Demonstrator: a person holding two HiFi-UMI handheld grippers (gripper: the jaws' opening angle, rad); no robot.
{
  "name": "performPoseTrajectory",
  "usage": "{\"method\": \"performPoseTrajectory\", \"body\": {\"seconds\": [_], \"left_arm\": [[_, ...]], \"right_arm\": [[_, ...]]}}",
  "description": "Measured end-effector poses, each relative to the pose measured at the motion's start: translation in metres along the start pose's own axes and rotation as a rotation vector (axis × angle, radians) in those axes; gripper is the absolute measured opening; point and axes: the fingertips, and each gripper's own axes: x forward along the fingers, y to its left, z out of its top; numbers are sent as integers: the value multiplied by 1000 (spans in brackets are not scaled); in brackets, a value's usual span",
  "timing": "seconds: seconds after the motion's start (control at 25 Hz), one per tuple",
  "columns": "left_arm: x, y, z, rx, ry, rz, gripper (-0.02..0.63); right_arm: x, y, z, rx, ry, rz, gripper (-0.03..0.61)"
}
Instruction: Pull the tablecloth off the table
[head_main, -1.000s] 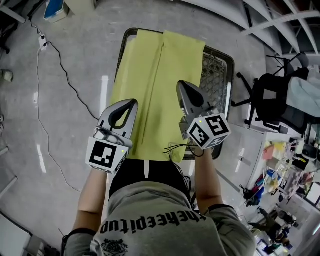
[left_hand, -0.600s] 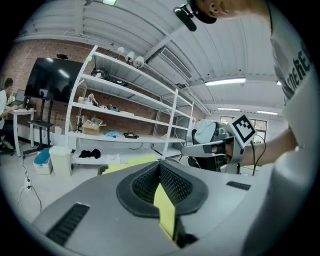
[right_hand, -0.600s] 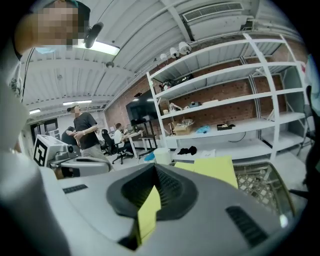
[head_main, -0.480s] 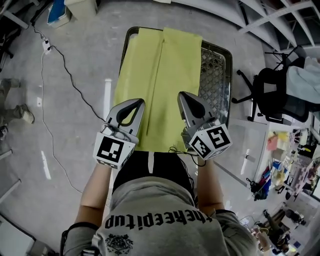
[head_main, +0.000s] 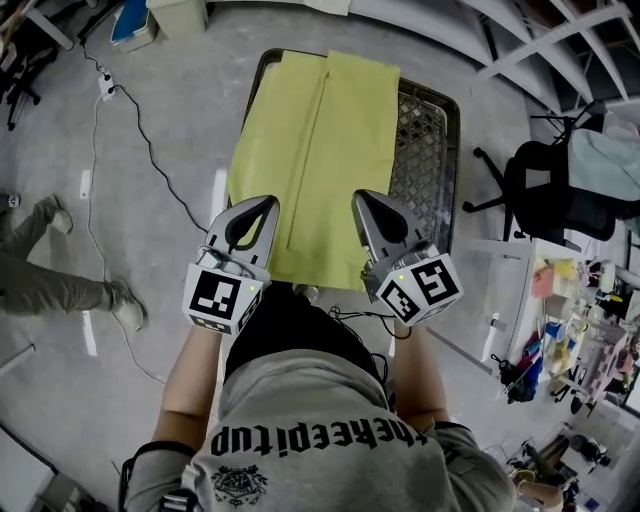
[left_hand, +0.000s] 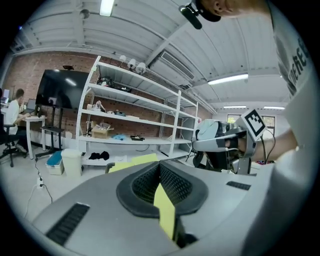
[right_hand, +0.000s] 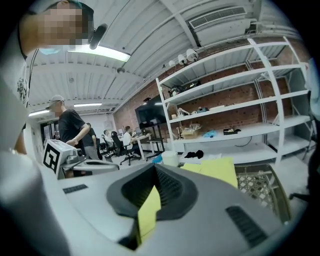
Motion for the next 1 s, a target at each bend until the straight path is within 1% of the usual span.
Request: {"method": "performPoseTrajectory", "body": {"seconds": [0.32, 0.52, 0.72, 0.88, 1.0], "left_arm": [[-34, -43, -13, 7, 2, 23, 14], [-52, -57, -24, 17, 12, 56, 14], [-70, -57, -36, 6, 22, 101, 14], [-83, -47, -44, 10, 42, 146, 14], [-86, -37, -53, 3, 69, 149, 14]], "right_arm": [[-45, 31, -12, -18, -10, 39, 9], [-61, 47, -22, -13, -16, 68, 9], [-68, 61, -26, -9, -32, 106, 9], [-68, 72, -28, -9, -34, 122, 9], [-65, 79, -28, -1, -35, 118, 9]]}}
